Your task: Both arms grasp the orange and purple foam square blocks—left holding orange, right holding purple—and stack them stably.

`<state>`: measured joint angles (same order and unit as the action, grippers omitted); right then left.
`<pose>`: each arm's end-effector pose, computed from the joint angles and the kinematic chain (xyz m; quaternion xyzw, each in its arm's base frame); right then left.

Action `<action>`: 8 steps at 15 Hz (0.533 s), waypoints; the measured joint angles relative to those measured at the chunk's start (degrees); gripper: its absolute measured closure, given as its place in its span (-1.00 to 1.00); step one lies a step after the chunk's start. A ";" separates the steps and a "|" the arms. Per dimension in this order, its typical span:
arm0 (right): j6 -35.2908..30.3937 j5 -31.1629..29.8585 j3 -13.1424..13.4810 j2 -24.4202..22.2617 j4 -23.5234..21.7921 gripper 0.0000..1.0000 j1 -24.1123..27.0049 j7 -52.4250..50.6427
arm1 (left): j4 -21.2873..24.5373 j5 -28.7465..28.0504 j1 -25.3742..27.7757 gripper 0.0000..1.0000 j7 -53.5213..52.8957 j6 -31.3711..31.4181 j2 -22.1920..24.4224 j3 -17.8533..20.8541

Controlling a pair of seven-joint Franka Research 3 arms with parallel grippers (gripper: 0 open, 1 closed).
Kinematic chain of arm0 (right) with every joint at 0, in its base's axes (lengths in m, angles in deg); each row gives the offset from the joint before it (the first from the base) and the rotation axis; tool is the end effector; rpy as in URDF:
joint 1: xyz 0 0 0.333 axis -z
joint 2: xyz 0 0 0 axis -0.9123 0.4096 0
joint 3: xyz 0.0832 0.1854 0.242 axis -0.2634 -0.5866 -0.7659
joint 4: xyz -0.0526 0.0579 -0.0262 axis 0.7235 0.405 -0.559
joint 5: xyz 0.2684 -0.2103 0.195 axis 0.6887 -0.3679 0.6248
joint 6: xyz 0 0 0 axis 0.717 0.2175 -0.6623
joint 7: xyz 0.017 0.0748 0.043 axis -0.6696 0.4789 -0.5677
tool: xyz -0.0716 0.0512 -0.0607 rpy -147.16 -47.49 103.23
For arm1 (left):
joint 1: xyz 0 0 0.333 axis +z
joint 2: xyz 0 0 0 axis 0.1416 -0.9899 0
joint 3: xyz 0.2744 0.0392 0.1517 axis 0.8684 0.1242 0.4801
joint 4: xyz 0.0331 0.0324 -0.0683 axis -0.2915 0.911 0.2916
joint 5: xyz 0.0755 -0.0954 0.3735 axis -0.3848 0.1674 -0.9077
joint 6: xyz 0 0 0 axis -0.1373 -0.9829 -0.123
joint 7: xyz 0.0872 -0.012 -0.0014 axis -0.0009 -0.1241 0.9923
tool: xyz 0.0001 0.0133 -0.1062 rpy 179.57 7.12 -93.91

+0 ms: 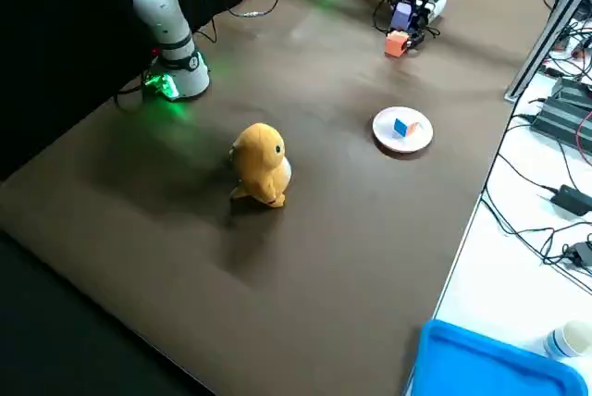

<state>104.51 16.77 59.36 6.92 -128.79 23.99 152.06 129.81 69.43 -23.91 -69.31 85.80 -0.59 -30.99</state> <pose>0.5575 0.5188 0.3133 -0.7421 0.6690 0.0428 0.0017 0.5581 -0.3529 0.0418 0.4656 -0.5569 0.4733 0.4990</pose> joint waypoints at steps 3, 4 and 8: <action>0.67 0.01 0.13 0.10 -0.55 -0.13 1.19 0.39 | 0.00 0.00 0.00 -0.28 0.00 0.00 0.00 0.00; 0.96 0.03 0.13 0.17 -0.65 -0.13 1.35 0.60 | 0.00 0.00 0.00 -0.28 0.00 0.00 0.00 0.00; 2.28 0.03 0.06 0.49 -0.80 -0.13 1.26 2.76 | -0.01 0.00 0.00 -0.28 0.00 0.00 0.00 0.00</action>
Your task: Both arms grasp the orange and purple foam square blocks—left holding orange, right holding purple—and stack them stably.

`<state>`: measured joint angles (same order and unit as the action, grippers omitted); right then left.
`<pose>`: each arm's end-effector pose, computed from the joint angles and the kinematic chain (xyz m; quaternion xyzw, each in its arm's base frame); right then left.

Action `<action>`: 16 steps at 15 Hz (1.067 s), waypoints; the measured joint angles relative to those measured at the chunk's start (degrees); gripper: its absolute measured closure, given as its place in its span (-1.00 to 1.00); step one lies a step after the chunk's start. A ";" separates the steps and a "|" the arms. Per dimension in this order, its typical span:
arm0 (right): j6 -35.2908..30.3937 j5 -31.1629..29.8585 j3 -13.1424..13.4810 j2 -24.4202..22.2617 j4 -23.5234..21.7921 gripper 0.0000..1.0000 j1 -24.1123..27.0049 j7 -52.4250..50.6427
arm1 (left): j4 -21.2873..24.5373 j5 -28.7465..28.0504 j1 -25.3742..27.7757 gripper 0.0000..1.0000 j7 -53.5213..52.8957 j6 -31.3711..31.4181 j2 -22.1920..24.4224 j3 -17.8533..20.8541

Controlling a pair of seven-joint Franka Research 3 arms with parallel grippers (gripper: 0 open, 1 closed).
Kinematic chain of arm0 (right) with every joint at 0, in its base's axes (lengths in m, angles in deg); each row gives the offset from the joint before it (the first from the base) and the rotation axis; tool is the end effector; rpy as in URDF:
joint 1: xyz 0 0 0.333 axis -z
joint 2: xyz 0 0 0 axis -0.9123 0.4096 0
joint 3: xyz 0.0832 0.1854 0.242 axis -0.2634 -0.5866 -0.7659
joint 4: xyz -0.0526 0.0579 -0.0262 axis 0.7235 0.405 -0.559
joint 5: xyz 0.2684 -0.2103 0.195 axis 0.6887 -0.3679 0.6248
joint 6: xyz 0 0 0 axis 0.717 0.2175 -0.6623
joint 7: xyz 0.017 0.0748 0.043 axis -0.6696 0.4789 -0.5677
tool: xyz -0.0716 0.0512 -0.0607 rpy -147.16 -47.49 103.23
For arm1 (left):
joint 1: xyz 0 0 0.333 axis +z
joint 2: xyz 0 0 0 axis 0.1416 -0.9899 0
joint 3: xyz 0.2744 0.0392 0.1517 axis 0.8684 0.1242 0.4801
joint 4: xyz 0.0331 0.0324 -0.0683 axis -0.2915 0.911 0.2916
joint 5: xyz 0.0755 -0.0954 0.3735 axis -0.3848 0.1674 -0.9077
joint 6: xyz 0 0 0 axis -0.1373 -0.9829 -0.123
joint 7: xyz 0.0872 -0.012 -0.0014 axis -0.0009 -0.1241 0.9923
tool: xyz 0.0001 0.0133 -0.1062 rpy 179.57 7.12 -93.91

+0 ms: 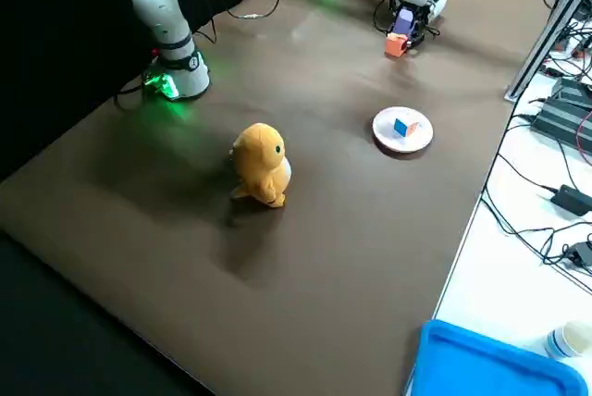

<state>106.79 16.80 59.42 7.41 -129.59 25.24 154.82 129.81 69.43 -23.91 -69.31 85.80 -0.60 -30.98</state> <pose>0.5704 0.5069 0.3037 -0.7170 0.6957 0.0414 0.0097 0.5581 -0.3528 0.0417 0.4657 -0.5569 0.4733 0.4990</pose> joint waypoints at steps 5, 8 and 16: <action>2.27 -0.03 -0.07 0.85 -1.20 -0.13 -0.77 2.83 | -0.01 0.00 0.00 -0.28 0.00 0.00 0.00 0.00; 2.30 -0.04 -0.07 0.94 -1.36 -0.13 -1.04 3.09 | -0.01 0.00 -0.01 -0.28 0.00 0.00 0.00 0.00; 2.70 -0.04 -0.07 0.96 -1.51 -0.13 -1.06 3.35 | -0.01 0.00 -0.01 -0.28 0.00 0.00 0.00 0.00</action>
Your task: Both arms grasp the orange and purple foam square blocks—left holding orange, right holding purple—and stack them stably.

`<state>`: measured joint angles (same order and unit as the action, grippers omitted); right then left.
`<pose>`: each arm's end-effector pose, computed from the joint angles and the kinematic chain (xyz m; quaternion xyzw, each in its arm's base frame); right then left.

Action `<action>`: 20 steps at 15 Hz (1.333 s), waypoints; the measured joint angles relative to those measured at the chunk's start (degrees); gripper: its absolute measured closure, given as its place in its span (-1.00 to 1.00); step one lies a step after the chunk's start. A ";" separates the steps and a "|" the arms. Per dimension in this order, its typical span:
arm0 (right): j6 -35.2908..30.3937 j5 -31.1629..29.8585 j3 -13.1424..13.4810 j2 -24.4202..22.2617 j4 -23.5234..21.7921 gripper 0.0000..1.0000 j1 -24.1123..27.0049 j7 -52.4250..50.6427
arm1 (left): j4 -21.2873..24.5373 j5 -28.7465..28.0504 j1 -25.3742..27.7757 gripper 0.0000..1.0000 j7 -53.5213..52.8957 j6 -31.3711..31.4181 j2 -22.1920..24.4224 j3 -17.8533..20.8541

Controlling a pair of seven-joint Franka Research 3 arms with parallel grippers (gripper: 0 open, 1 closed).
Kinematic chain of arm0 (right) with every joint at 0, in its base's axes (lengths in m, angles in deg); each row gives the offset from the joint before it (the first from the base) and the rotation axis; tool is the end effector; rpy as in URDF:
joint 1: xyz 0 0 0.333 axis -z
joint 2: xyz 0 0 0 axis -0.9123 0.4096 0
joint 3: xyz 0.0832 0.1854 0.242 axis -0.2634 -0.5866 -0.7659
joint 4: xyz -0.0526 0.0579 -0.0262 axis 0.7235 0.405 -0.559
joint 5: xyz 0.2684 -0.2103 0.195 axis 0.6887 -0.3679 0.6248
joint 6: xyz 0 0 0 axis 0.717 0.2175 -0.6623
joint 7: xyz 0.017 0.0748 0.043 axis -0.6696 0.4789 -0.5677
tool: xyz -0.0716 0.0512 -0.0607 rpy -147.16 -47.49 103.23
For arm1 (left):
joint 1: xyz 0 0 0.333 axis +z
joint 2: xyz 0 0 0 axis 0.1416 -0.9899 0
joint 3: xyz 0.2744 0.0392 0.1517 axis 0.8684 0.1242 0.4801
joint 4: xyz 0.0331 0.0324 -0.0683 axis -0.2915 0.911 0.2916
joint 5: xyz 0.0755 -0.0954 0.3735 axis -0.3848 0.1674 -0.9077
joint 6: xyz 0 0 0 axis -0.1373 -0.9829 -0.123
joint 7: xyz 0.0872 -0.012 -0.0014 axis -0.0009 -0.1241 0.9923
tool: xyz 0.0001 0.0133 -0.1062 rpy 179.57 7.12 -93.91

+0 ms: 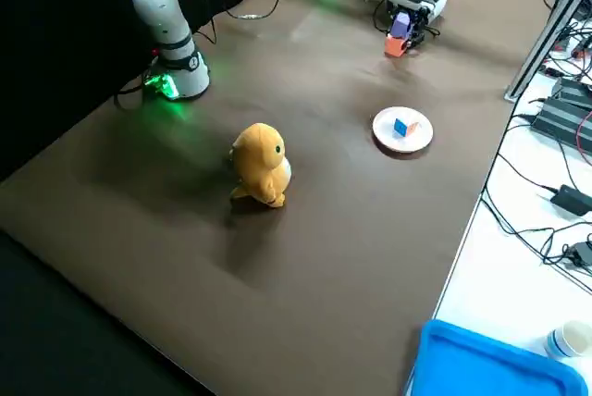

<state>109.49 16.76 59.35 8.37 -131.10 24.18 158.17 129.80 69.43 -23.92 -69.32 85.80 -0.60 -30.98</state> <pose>0.5602 0.5170 0.2826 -0.7022 0.7108 0.0411 0.0100 0.5581 -0.3529 0.0417 0.4656 -0.5570 0.4733 0.4989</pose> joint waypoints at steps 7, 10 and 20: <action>0.18 0.00 0.00 0.03 -0.81 -0.13 0.00 1.20 | 0.00 0.00 0.00 -0.28 0.00 0.00 0.00 0.00; 0.35 0.00 0.00 0.03 -0.82 -0.13 0.00 1.42 | 0.00 0.00 0.00 -0.28 0.00 0.00 0.00 0.01; 0.43 0.00 0.00 0.03 -1.31 -0.13 -0.01 2.62 | -0.01 0.00 -0.01 -0.28 0.00 0.00 0.00 0.01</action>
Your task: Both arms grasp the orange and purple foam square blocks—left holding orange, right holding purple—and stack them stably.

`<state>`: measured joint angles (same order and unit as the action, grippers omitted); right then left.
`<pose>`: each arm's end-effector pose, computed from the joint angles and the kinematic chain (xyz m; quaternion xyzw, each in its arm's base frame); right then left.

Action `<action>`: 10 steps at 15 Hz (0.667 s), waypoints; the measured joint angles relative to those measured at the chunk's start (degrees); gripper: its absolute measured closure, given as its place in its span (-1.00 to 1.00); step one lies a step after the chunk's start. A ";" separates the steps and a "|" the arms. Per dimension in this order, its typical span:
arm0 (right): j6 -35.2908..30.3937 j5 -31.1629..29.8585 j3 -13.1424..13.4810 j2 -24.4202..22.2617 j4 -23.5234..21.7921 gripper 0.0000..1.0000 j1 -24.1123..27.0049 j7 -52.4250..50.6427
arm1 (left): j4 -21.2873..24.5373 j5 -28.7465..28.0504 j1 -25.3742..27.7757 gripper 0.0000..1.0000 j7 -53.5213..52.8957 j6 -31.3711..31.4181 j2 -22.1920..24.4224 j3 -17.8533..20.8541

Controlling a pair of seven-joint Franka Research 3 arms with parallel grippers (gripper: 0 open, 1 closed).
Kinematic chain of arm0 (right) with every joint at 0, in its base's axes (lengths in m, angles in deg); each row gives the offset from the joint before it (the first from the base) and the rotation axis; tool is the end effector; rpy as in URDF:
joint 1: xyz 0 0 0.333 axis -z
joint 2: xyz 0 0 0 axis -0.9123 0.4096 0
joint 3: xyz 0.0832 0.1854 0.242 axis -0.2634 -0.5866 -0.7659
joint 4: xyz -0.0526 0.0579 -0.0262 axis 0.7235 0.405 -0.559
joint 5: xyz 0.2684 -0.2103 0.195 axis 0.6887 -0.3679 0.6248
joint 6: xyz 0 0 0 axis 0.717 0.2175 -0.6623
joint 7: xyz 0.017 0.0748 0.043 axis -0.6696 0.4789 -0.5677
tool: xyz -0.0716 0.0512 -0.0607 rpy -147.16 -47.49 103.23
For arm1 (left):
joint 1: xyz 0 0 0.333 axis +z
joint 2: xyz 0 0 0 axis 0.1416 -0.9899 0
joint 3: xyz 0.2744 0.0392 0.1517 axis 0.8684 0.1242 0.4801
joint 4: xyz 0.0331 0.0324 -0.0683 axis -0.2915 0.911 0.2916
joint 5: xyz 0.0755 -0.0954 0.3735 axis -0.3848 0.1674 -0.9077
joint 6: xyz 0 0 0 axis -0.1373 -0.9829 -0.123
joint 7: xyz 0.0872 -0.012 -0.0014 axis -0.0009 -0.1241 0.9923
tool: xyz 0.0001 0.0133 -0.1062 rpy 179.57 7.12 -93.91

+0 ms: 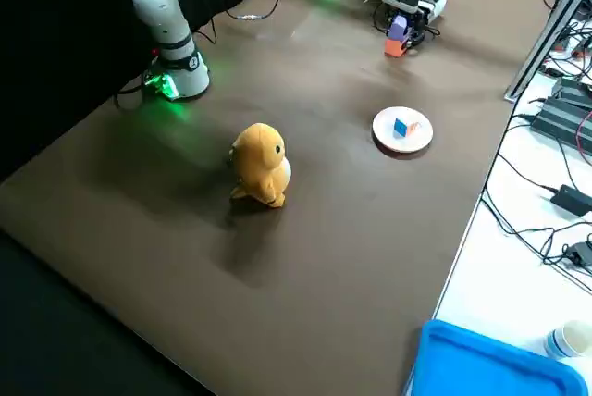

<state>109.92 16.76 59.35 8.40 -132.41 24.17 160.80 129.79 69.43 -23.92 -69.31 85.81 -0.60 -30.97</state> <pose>0.5572 0.5146 0.2722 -0.6854 0.7270 0.0414 0.0011 0.5582 -0.3528 0.0418 0.4657 -0.5570 0.4733 0.4988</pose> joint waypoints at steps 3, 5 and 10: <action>0.79 0.00 0.00 0.02 -0.07 -0.18 0.00 0.02 | 0.00 0.00 0.00 -0.28 0.00 0.00 0.00 0.00; 1.14 0.00 0.01 0.04 -0.12 -0.23 0.00 0.01 | 0.00 0.00 0.00 -0.28 0.00 0.00 0.00 0.00; 1.20 -0.01 0.00 0.05 -0.16 -0.57 -0.01 0.00 | -0.01 0.00 0.00 -0.28 0.00 0.00 0.00 0.00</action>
<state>111.13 16.75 59.35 8.45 -132.57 24.16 160.80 129.79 69.43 -23.93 -69.32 85.81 -0.60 -30.97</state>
